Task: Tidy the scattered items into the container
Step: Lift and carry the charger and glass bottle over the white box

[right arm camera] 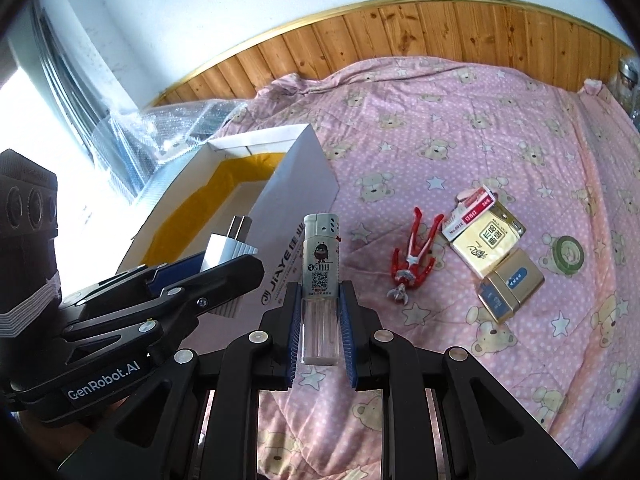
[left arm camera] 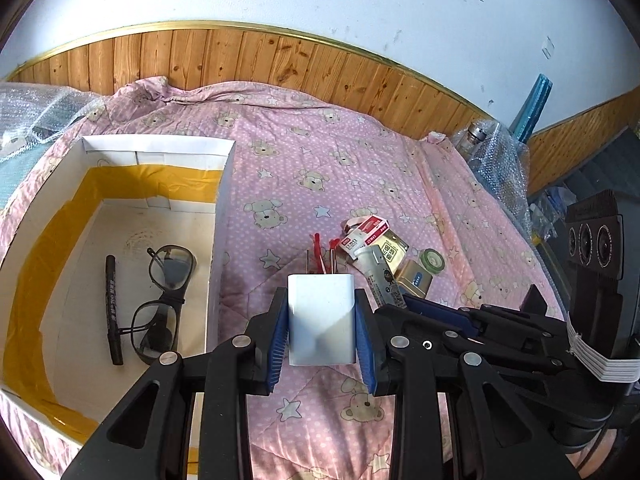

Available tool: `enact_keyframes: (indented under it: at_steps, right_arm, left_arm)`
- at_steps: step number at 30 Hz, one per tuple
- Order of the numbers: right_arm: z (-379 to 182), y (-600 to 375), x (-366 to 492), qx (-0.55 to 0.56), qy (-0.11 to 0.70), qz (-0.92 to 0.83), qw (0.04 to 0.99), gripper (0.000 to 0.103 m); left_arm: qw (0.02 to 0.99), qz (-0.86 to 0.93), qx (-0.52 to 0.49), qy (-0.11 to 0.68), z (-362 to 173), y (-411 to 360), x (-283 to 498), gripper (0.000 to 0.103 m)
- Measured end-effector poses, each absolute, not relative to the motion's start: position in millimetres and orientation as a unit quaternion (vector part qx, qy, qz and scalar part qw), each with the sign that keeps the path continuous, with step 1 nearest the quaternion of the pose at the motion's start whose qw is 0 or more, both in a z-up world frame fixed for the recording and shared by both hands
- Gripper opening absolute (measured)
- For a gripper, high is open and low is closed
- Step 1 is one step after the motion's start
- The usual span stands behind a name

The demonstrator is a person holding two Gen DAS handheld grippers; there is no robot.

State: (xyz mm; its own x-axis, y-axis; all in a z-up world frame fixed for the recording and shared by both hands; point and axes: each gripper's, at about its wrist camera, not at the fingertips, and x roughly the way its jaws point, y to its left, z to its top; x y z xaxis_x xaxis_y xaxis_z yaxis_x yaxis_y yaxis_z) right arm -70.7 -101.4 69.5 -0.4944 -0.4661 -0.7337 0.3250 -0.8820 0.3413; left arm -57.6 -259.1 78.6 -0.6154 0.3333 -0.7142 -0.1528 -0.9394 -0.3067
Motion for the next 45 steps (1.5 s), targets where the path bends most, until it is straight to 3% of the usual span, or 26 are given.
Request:
enact_keyframes:
  at_steps: [45]
  right_arm:
    - [105.9,-235.3,-103.4,0.431,-0.006,-0.841,0.327,0.019]
  left_arm:
    - [0.040,0.910,-0.364,-0.196,104.0,-406.7,-55.3,0.032]
